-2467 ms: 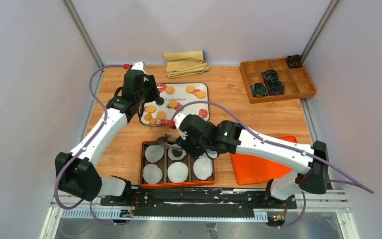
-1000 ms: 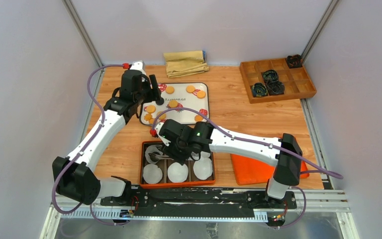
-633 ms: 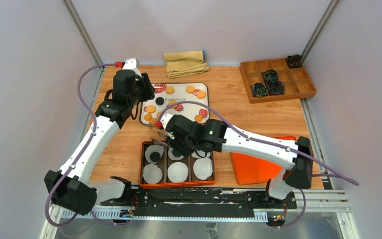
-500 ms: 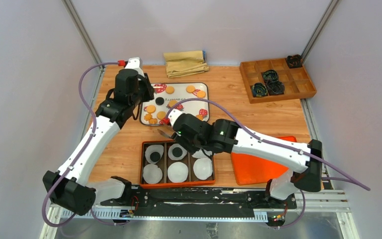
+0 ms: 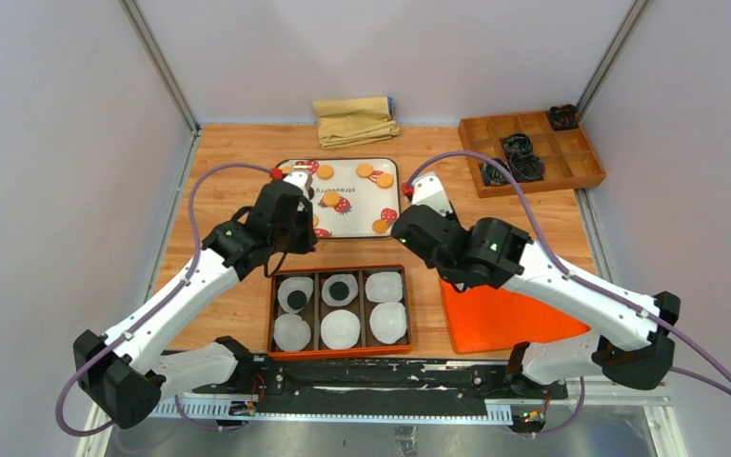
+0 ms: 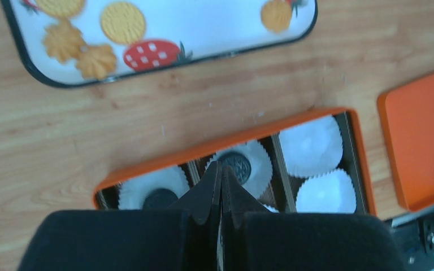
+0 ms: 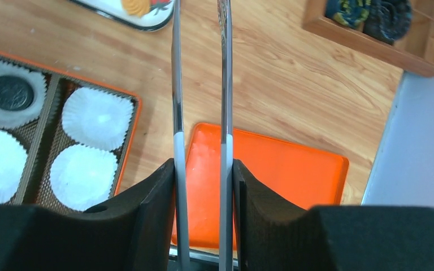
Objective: Pack the cookies
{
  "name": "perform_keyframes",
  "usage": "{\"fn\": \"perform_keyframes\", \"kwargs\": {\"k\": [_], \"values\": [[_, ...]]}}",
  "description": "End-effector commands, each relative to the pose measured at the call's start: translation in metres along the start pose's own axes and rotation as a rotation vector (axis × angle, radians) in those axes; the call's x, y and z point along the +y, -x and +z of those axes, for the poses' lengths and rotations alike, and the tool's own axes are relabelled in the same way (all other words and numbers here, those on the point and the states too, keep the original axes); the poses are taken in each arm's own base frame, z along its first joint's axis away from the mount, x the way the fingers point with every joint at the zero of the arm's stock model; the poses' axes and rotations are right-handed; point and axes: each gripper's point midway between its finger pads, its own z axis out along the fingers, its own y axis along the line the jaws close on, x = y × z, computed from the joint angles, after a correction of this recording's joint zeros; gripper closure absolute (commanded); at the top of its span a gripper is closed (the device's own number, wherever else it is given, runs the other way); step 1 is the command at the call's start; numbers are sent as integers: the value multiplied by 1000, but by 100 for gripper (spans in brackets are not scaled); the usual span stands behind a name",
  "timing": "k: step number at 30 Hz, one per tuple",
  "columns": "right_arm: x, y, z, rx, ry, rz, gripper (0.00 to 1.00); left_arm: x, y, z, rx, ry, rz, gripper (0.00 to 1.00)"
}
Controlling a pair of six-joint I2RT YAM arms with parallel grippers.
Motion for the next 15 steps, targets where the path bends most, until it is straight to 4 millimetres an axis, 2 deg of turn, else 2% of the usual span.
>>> {"fn": "perform_keyframes", "kwargs": {"k": [1, 7, 12, 15], "values": [[-44, 4, -11, -58, -169, 127, 75, -18, -51, 5, 160, -64, -23, 100], [-50, 9, -10, -60, -180, 147, 74, -42, -86, 20, 271, -57, 38, 100], [-54, 7, -9, -60, -174, 166, 73, -40, -117, 37, 382, -9, 45, 100], [-53, 5, -7, -60, -158, 175, 73, -29, -126, 48, 402, 53, 62, 100]]}}
